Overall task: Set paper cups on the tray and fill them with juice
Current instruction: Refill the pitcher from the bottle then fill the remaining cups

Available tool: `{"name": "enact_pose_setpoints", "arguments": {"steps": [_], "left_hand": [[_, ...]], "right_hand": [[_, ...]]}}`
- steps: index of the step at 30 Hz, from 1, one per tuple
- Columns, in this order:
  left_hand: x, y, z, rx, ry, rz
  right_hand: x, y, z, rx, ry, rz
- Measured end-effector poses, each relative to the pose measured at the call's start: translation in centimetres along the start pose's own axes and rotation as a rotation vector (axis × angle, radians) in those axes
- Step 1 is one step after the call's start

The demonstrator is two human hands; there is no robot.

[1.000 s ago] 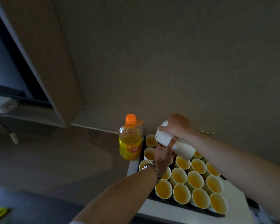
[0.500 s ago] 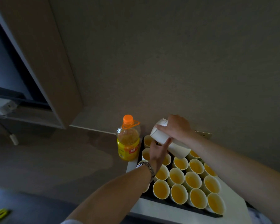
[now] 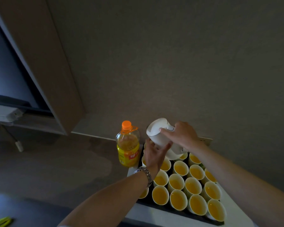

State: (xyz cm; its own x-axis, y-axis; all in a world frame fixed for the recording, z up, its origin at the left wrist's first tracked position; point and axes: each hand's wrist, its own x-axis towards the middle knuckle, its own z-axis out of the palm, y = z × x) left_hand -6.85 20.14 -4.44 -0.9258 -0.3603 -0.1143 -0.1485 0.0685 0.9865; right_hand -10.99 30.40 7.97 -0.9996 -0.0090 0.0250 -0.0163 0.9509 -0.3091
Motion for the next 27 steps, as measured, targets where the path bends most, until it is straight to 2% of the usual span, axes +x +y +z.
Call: {"name": "enact_pose_setpoints", "arguments": {"steps": [4,9,13,14,17,21,27], "left_hand": [[-0.8,0.7,-0.5,0.035,0.033,0.029],[-1.6,1.3,-1.4,0.047,-0.008,0.124],[-1.5,1.1,-2.8,0.049,-0.013,0.152],[-1.6,1.2,-3.2,0.052,-0.024,0.161],[-1.7,1.5,-4.6,0.083,-0.033,0.172],[-2.0,1.6,-6.7,0.098,0.005,0.182],[-3.0,1.4,-10.0,0.136,0.024,0.164]], "right_hand": [[-0.5,0.4,-0.5,0.096,-0.053,-0.038],[-0.5,1.1,-0.9,0.210,-0.173,-0.054],[0.6,2.2,-0.8,0.575,-0.216,0.029],[0.7,2.3,-0.4,0.604,-0.229,0.022],[0.4,1.7,0.5,0.544,-0.246,-0.049],[-0.5,0.6,1.6,0.619,-0.334,-0.116],[-2.1,-1.5,3.4,0.677,-0.298,-0.215]]}}
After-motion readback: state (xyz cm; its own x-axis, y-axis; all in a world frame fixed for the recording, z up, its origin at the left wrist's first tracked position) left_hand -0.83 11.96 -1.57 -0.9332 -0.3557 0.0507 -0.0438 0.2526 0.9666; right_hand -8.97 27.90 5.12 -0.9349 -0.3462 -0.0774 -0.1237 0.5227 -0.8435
